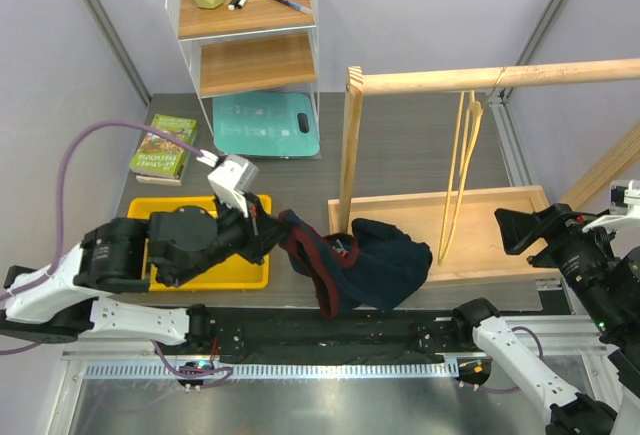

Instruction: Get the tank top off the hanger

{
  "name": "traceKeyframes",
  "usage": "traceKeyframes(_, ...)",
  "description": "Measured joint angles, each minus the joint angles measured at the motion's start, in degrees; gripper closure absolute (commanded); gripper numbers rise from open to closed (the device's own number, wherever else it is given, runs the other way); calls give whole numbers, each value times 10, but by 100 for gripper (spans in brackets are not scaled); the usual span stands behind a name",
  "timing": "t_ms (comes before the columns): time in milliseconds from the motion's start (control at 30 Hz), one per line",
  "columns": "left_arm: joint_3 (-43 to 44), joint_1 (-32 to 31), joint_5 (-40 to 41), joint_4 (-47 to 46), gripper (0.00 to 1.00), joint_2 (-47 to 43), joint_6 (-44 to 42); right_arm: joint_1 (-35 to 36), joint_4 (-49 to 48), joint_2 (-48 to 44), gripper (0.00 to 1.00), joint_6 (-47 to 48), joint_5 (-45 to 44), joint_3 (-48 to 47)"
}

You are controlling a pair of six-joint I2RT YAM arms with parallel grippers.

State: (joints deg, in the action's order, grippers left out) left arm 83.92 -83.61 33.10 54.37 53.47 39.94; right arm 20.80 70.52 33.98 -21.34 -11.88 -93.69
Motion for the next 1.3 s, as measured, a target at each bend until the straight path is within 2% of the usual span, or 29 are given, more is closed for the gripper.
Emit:
traceKeyframes(300, 207, 13, 103, 30, 100, 67, -137, 0, 13, -11, 26, -5, 3, 0)
traceKeyframes(400, 291, 70, 93, 36, 100, 115, -180, 0, 14, -12, 27, -9, 5, 0)
traceKeyframes(433, 328, 116, 74, 38, 100, 141, -192, 0, 14, -14, 26, -10, 6, 1)
traceKeyframes(567, 411, 201, 46, 63, 100, 206, -219, 0, 16, -22, 26, -13, 6, 3)
traceKeyframes(700, 451, 226, 50, 79, 100, 238, -248, 0, 19, -26, 26, -13, 6, 3)
traceKeyframes(867, 489, 230, 77, 78, 100, 213, -286, 0, 18, -26, 26, -16, 14, 5)
traceKeyframes(1067, 573, 230, 130, 71, 100, 219, -346, 0, 15, -26, 26, -20, 25, 24)
traceKeyframes(1300, 572, 230, 208, -18, 100, 204, -448, 0, 15, -26, 26, -25, 31, 36)
